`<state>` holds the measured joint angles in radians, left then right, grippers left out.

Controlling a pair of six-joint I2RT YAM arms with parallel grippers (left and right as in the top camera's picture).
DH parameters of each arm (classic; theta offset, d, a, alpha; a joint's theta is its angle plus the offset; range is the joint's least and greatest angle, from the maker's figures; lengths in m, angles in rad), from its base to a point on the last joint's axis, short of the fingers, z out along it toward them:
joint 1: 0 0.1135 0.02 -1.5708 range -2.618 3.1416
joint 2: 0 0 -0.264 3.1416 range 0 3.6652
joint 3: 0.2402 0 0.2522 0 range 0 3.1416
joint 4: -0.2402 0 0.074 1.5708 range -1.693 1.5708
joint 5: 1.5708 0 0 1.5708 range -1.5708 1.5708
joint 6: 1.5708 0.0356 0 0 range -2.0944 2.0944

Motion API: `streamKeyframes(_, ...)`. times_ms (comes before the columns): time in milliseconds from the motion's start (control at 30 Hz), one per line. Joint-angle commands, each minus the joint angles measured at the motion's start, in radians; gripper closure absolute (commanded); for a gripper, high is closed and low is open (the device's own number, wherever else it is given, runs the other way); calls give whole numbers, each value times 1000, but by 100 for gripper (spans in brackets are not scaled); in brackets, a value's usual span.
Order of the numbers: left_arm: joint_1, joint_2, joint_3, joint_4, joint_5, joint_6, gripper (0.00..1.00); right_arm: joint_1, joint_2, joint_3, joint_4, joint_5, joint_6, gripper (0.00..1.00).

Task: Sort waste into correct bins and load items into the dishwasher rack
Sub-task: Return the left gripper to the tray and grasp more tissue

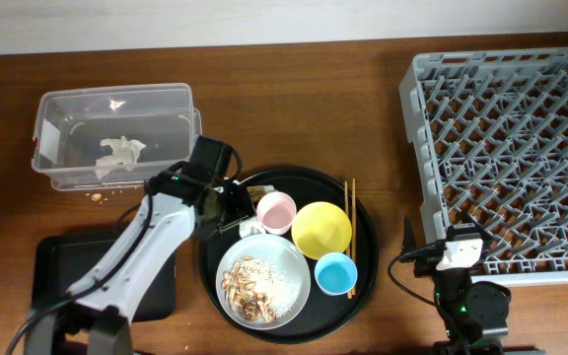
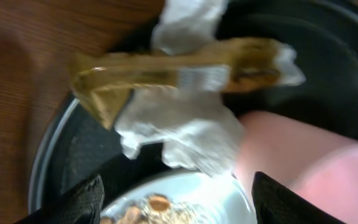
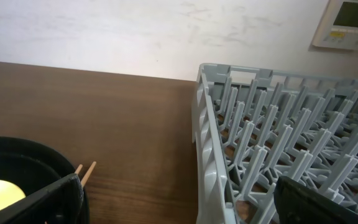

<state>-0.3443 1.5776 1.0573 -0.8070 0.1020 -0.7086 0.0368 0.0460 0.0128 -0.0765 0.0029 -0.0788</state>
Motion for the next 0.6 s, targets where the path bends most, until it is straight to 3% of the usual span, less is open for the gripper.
streamKeyframes(0, 0, 27, -7, 4, -114, -111, 24, -5, -4, -7, -4, 9, 1, 1)
streamKeyframes(367, -59, 27, -63, 47, -103, -285, 26, -5, -4, -7, -3, 9, 1, 1)
streamKeyframes(567, -88, 27, -95, 147, -111, -294, 29, -5, -4, -7, -3, 9, 1, 1)
